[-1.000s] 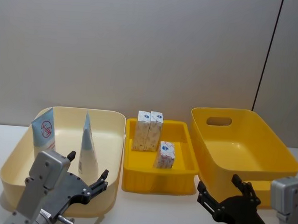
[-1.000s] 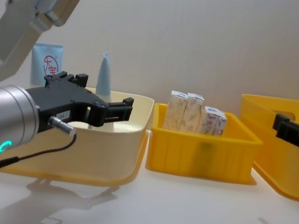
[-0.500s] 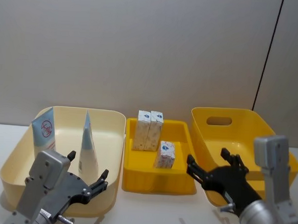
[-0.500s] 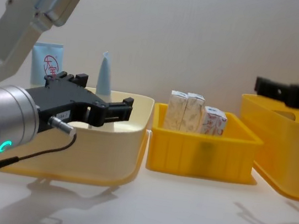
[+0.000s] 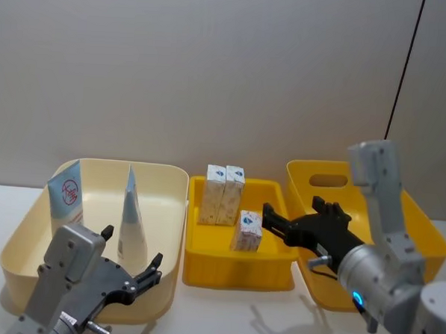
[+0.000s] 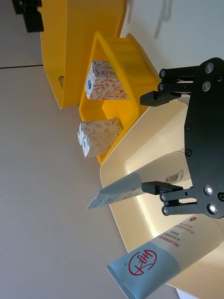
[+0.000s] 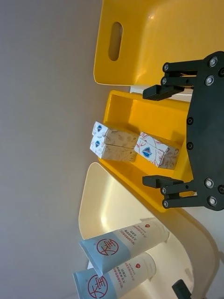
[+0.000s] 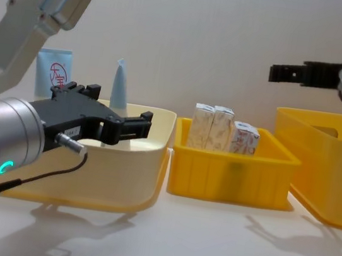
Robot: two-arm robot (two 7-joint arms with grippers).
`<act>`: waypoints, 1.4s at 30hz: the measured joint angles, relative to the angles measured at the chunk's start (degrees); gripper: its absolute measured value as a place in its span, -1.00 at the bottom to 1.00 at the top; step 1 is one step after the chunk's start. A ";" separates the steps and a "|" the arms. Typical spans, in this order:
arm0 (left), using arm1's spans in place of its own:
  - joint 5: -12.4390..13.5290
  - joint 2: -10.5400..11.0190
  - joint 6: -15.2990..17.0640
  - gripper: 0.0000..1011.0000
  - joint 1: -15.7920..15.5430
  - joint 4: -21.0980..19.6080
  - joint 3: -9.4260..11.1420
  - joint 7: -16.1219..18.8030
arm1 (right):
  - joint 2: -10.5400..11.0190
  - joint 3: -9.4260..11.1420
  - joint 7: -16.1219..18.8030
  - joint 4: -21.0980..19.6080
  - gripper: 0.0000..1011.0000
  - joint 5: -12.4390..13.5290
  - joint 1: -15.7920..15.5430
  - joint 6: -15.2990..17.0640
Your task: Bimanual collaborative sorting of washing and personal care products
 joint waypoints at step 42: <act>0.00 0.00 0.00 0.98 0.00 0.00 0.00 0.00 | -16.84 1.05 -7.65 33.80 0.98 -0.32 24.91 23.76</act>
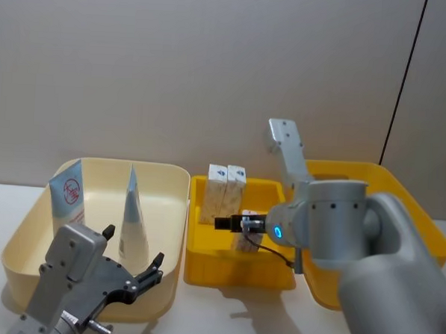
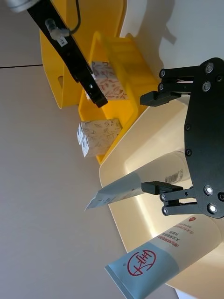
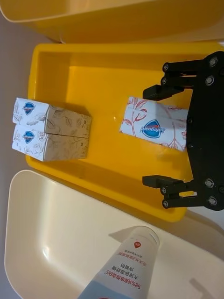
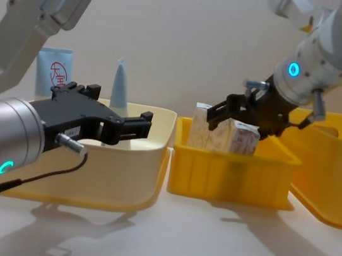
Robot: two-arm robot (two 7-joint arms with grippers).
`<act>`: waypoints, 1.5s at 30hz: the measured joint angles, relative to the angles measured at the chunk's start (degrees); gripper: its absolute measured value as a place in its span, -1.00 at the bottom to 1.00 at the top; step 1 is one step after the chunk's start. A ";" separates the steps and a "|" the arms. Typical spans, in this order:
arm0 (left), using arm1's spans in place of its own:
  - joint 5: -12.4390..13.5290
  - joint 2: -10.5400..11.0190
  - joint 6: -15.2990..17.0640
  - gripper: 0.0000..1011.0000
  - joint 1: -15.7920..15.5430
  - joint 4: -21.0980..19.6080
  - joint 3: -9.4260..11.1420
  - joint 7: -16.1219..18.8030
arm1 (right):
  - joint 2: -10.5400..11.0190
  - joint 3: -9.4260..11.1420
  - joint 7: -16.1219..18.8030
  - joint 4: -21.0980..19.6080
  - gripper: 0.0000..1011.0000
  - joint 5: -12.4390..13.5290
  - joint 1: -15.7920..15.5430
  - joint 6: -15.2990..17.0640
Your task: Bimanual collaborative sorting of washing and personal care products
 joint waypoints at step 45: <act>0.00 0.00 0.00 0.98 0.00 0.00 0.00 0.00 | -2.91 -1.54 0.38 9.72 -0.19 -1.70 4.56 -2.39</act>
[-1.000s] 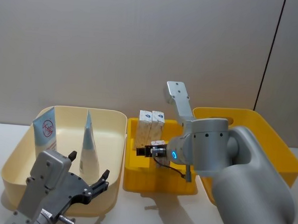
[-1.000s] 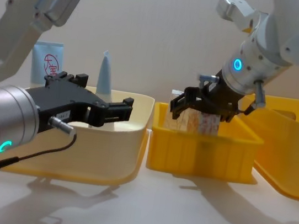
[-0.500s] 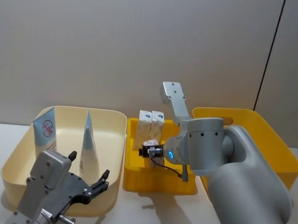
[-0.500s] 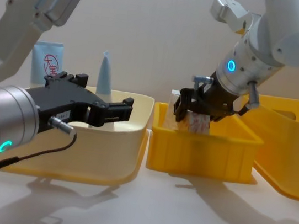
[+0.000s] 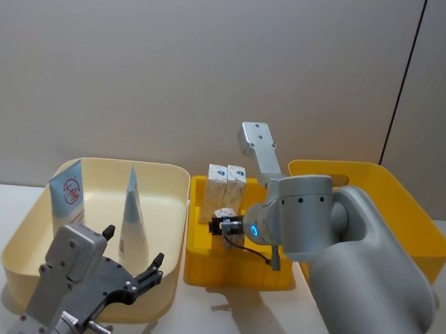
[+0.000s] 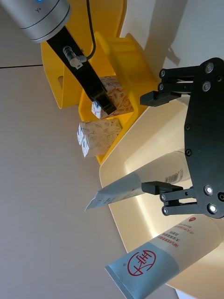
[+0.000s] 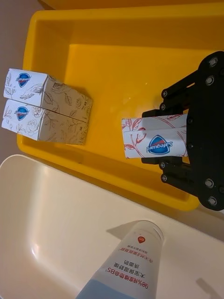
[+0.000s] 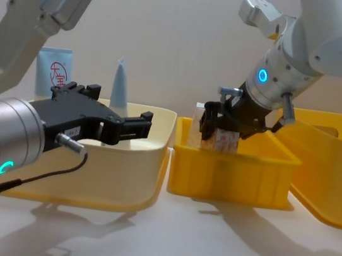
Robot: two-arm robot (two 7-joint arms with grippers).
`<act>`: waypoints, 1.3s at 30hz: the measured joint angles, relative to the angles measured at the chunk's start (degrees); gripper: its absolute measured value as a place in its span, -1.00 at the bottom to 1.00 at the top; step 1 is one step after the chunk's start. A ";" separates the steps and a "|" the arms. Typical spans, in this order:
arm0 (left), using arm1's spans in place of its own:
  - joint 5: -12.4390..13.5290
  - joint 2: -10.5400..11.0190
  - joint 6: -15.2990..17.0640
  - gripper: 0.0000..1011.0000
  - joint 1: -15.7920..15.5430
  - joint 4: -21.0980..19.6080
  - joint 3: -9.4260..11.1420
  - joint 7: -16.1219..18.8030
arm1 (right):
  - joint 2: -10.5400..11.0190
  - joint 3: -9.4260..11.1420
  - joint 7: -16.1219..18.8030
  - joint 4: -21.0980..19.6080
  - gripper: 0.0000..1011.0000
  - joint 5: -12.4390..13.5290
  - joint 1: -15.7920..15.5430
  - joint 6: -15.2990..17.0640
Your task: Bimanual collaborative sorting of washing and personal care products
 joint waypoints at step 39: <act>0.00 0.00 0.00 0.98 0.00 0.00 0.00 0.00 | 2.19 0.73 3.00 -5.10 -0.21 -1.01 2.61 -7.28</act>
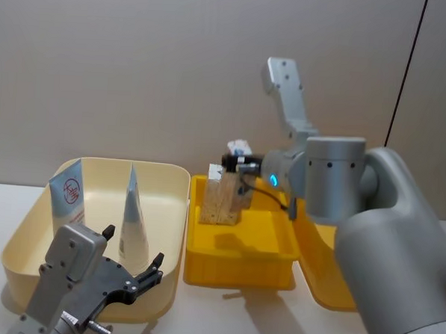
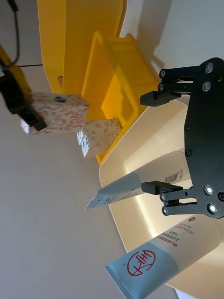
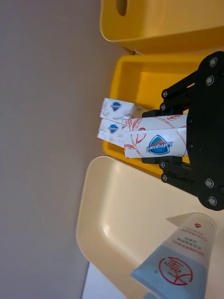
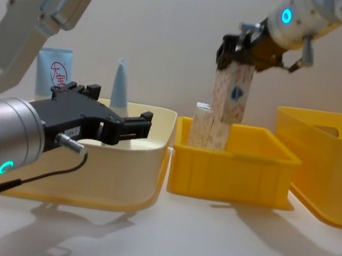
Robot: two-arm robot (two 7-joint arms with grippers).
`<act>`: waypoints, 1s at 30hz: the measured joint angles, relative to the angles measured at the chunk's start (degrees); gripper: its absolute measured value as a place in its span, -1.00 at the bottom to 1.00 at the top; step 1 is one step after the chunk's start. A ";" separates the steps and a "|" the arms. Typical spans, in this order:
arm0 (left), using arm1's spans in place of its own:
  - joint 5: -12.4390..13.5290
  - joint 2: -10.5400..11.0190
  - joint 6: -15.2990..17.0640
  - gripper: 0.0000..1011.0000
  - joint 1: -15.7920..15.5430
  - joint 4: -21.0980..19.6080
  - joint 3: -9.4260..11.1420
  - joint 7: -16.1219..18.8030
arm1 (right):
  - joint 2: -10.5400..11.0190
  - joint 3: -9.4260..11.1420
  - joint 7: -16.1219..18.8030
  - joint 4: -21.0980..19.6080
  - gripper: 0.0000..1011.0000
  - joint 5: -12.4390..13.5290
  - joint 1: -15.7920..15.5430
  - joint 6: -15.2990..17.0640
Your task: Bimanual collaborative sorting of washing and personal care products
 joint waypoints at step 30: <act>0.00 0.00 0.00 0.98 0.00 0.00 0.00 0.00 | 10.01 7.99 -3.99 -11.71 -0.21 -4.09 -1.79 0.70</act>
